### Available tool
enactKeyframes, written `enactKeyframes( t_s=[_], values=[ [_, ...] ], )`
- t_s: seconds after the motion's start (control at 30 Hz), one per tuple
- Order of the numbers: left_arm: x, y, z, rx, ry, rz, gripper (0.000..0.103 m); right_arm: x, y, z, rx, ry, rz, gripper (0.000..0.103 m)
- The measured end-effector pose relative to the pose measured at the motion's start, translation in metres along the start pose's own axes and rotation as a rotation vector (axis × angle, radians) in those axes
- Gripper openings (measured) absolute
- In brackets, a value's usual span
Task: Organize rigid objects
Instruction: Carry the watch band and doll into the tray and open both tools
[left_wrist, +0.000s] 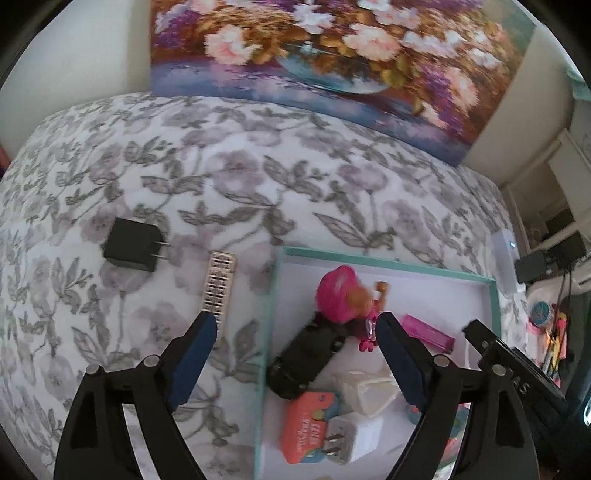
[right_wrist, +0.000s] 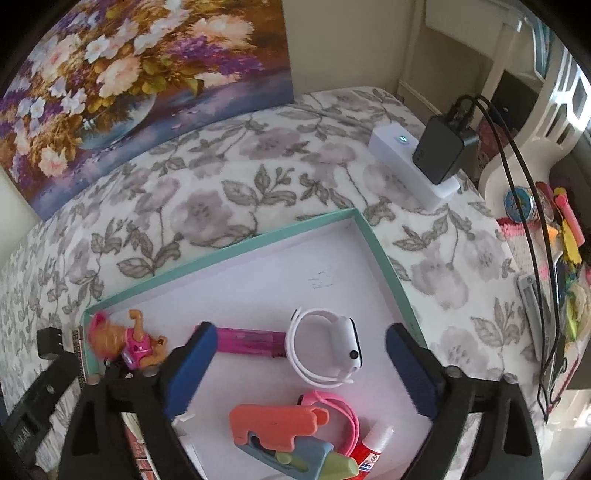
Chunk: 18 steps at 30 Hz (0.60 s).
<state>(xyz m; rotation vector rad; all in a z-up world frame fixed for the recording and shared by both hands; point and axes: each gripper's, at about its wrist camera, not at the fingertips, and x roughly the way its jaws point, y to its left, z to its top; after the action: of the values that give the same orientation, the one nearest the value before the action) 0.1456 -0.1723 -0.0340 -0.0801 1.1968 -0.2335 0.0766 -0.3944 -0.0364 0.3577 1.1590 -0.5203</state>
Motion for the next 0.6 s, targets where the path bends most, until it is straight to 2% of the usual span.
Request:
enactKeyframes(
  t_s=[0.1,0.37,0.6],
  values=[
    [0.002,0.013,0.002,-0.039,0.006,0.034,0.097,-0.001,0.005,0.0,-0.017,-0.007,-0.007,0.102],
    [0.007,0.057,0.005,-0.167,0.027,0.111,0.097,-0.006,0.027,-0.003,-0.069,-0.018,-0.009,0.103],
    [0.004,0.1,0.005,-0.251,0.02,0.211,0.097,-0.013,0.056,-0.008,-0.127,-0.03,0.037,0.103]
  ],
)
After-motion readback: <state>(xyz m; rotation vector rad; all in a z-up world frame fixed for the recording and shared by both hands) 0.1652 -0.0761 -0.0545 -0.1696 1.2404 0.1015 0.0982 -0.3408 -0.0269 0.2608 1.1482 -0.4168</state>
